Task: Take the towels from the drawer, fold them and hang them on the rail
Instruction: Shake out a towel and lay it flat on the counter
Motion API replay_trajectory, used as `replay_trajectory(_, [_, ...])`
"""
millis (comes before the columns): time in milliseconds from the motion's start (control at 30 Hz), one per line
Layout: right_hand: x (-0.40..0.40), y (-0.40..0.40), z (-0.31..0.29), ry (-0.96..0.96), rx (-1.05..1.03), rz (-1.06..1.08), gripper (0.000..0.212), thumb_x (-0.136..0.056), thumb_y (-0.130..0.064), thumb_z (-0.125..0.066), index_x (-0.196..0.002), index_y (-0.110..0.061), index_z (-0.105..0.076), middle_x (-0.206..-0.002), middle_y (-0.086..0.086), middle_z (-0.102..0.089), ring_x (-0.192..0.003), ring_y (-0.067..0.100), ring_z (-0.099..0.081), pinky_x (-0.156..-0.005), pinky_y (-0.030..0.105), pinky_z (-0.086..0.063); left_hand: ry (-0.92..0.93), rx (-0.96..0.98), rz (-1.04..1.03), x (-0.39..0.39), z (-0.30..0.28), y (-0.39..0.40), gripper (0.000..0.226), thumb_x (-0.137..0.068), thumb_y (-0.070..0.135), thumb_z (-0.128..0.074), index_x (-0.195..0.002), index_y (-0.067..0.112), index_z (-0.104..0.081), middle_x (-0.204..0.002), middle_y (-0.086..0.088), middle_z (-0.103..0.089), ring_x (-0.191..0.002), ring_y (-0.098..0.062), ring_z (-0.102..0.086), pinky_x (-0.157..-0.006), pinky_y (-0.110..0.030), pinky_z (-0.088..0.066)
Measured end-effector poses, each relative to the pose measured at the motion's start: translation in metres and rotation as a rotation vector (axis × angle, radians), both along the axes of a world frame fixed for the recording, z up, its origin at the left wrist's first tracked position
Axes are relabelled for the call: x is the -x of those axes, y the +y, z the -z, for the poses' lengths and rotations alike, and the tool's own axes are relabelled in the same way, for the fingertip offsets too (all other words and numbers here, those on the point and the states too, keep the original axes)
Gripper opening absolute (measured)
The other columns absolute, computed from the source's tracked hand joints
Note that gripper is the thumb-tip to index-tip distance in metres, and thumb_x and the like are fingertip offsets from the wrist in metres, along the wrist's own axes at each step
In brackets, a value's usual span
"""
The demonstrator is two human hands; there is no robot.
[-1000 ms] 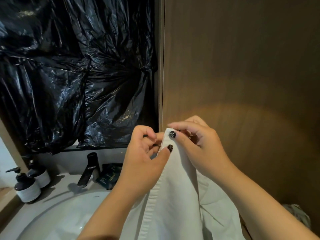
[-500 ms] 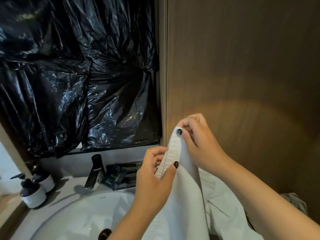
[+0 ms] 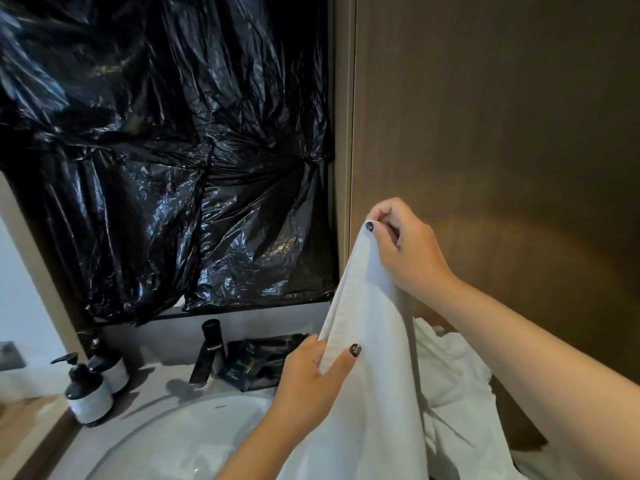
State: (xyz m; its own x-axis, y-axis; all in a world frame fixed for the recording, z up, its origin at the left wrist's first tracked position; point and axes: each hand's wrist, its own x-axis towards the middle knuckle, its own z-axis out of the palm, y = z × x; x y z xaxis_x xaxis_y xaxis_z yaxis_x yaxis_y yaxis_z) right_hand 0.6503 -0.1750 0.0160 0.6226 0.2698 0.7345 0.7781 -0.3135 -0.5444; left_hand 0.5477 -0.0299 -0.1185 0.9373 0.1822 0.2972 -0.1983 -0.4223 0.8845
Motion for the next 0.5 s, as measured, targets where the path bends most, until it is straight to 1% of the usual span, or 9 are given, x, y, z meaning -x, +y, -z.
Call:
replay_trajectory(67, [-0.011, -0.003, -0.015, -0.038, -0.022, 0.057, 0.010, -0.097, -0.006, -0.051, -0.094, -0.015, -0.053, -0.072, -0.003, -0.056, -0.060, -0.001, -0.049, -0.054, 0.007, -0.034, 0.029, -0.013, 0.014, 0.000, 0.005, 0.006, 0.017, -0.093, 0.044, -0.061, -0.098, 0.037, -0.076, -0.101, 0.008, -0.069, -0.088, -0.003, -0.066, -0.078, -0.025, -0.055])
replay_trajectory(100, [-0.017, -0.005, -0.022, -0.052, -0.030, 0.086, 0.009, -0.097, -0.007, -0.051, -0.095, -0.015, -0.053, -0.073, -0.005, -0.055, -0.061, -0.004, -0.050, -0.054, 0.005, -0.034, 0.032, -0.009, 0.016, 0.000, 0.006, 0.009, 0.019, -0.094, 0.045, -0.060, -0.098, 0.035, -0.076, -0.099, 0.006, -0.069, -0.087, -0.005, -0.066, -0.078, -0.028, -0.056])
replay_trajectory(167, [-0.028, -0.008, -0.034, -0.062, -0.042, 0.134, 0.008, -0.098, -0.009, -0.051, -0.096, -0.016, -0.053, -0.077, -0.007, -0.057, -0.065, -0.005, -0.053, -0.055, 0.003, -0.035, 0.014, -0.013, -0.001, -0.001, 0.008, 0.017, 0.033, -0.092, 0.052, -0.056, -0.089, 0.026, -0.075, -0.090, -0.002, -0.067, -0.078, -0.010, -0.065, -0.069, -0.026, -0.051])
replay_trajectory(233, [-0.038, -0.009, -0.041, -0.056, -0.036, 0.155, 0.008, -0.099, -0.011, -0.052, -0.098, -0.019, -0.053, -0.084, -0.005, -0.059, -0.073, 0.001, -0.056, -0.057, 0.002, -0.037, -0.037, -0.031, -0.047, -0.004, 0.007, 0.029, 0.059, -0.084, 0.062, -0.050, -0.085, 0.006, -0.069, -0.083, -0.014, -0.063, -0.070, -0.019, -0.058, -0.062, -0.024, -0.041])
replay_trajectory(267, [-0.041, -0.008, -0.042, -0.051, -0.028, 0.162, 0.008, -0.099, -0.012, -0.052, -0.099, -0.019, -0.053, -0.087, -0.004, -0.060, -0.077, 0.005, -0.058, -0.058, 0.001, -0.039, -0.069, -0.039, -0.076, -0.006, 0.006, 0.035, 0.067, -0.082, 0.064, -0.048, -0.084, -0.001, -0.065, -0.083, -0.017, -0.061, -0.069, -0.025, -0.056, -0.061, -0.025, -0.038])
replay_trajectory(333, [-0.047, -0.006, -0.044, -0.049, -0.028, 0.179, 0.007, -0.099, -0.013, -0.052, -0.101, -0.020, -0.053, -0.091, -0.004, -0.061, -0.081, 0.008, -0.059, -0.060, 0.001, -0.040, -0.133, -0.069, -0.101, -0.009, 0.002, 0.046, 0.072, -0.084, 0.067, -0.046, -0.082, -0.004, -0.061, -0.080, -0.018, -0.061, -0.070, -0.030, -0.056, -0.060, -0.027, -0.037])
replay_trajectory(400, [-0.050, -0.005, -0.046, -0.056, -0.044, 0.200, 0.006, -0.100, -0.015, -0.052, -0.102, -0.020, -0.054, -0.094, -0.004, -0.061, -0.083, 0.007, -0.059, -0.063, 0.000, -0.039, -0.175, -0.113, -0.101, -0.012, -0.004, 0.056, 0.076, -0.087, 0.072, -0.045, -0.074, -0.002, -0.058, -0.071, -0.014, -0.057, -0.061, -0.023, -0.051, -0.057, -0.027, -0.035])
replay_trajectory(467, [-0.051, -0.005, -0.048, -0.081, -0.053, 0.209, 0.005, -0.100, -0.015, -0.052, -0.102, -0.019, -0.053, -0.094, -0.003, -0.061, -0.082, 0.007, -0.058, -0.063, 0.001, -0.040, -0.210, -0.174, -0.116, -0.016, -0.012, 0.068, 0.075, -0.083, 0.074, -0.046, -0.066, 0.001, -0.050, -0.061, -0.007, -0.047, -0.055, -0.009, -0.040, -0.054, -0.027, -0.029])
replay_trajectory(500, [-0.051, -0.006, -0.050, -0.097, -0.051, 0.209, 0.005, -0.100, -0.014, -0.052, -0.101, -0.019, -0.053, -0.093, -0.003, -0.060, -0.081, 0.006, -0.058, -0.062, 0.000, -0.039, -0.222, -0.208, -0.127, -0.017, -0.016, 0.074, 0.074, -0.080, 0.075, -0.048, -0.064, 0.003, -0.047, -0.058, -0.002, -0.041, -0.054, -0.007, -0.037, -0.054, -0.027, -0.028])
